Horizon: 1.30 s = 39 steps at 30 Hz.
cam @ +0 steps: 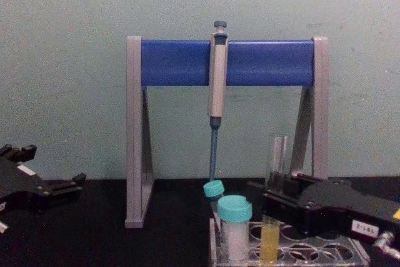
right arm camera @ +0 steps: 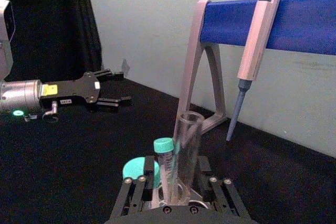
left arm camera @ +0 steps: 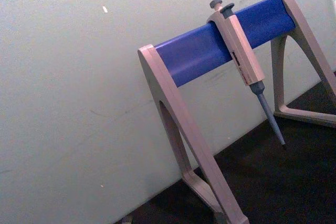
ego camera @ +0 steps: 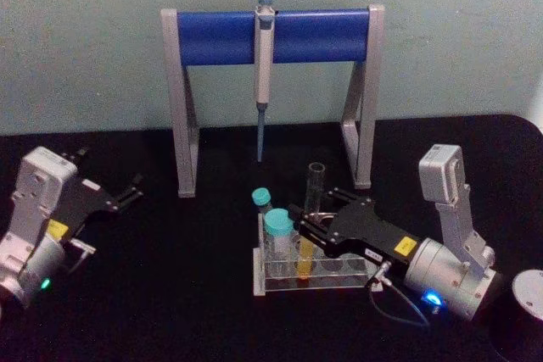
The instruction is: Pick up the test tube from the test tube rack, shake it, then place it back into the test tube rack.
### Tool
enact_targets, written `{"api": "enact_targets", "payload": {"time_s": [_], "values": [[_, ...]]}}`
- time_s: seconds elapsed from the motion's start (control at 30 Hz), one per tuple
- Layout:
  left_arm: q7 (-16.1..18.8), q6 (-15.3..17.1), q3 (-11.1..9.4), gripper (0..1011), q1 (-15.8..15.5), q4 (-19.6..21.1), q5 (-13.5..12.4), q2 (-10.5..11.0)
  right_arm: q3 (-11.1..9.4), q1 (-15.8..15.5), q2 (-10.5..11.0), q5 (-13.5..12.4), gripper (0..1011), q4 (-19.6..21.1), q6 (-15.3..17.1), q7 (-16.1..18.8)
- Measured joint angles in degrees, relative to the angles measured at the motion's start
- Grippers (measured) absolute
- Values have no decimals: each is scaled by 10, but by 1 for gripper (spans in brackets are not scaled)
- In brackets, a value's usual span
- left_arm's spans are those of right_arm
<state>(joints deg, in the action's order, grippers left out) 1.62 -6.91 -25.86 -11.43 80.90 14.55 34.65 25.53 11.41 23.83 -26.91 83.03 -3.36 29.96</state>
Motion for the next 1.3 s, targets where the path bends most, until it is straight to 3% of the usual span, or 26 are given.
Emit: {"api": "enact_targets", "payload": {"time_s": [0.2,0.3,0.4,0.6,1.0,1.3], "values": [[0,0,0,1001,0,0,0,0,0,0,0,0,680,0,0,0],[0,0,0,1001,0,0,0,0,0,-1,0,-1,736,0,0,1],[0,0,0,1001,0,0,0,0,0,-1,0,-1,867,1,0,1],[0,0,0,1001,0,0,0,0,0,-1,0,-1,1000,1,0,1],[0,0,0,1001,0,0,0,0,0,-1,0,-1,1000,1,0,1],[0,0,0,1001,0,0,0,0,-27,-16,9,-7,1000,44,-15,-13]]}}
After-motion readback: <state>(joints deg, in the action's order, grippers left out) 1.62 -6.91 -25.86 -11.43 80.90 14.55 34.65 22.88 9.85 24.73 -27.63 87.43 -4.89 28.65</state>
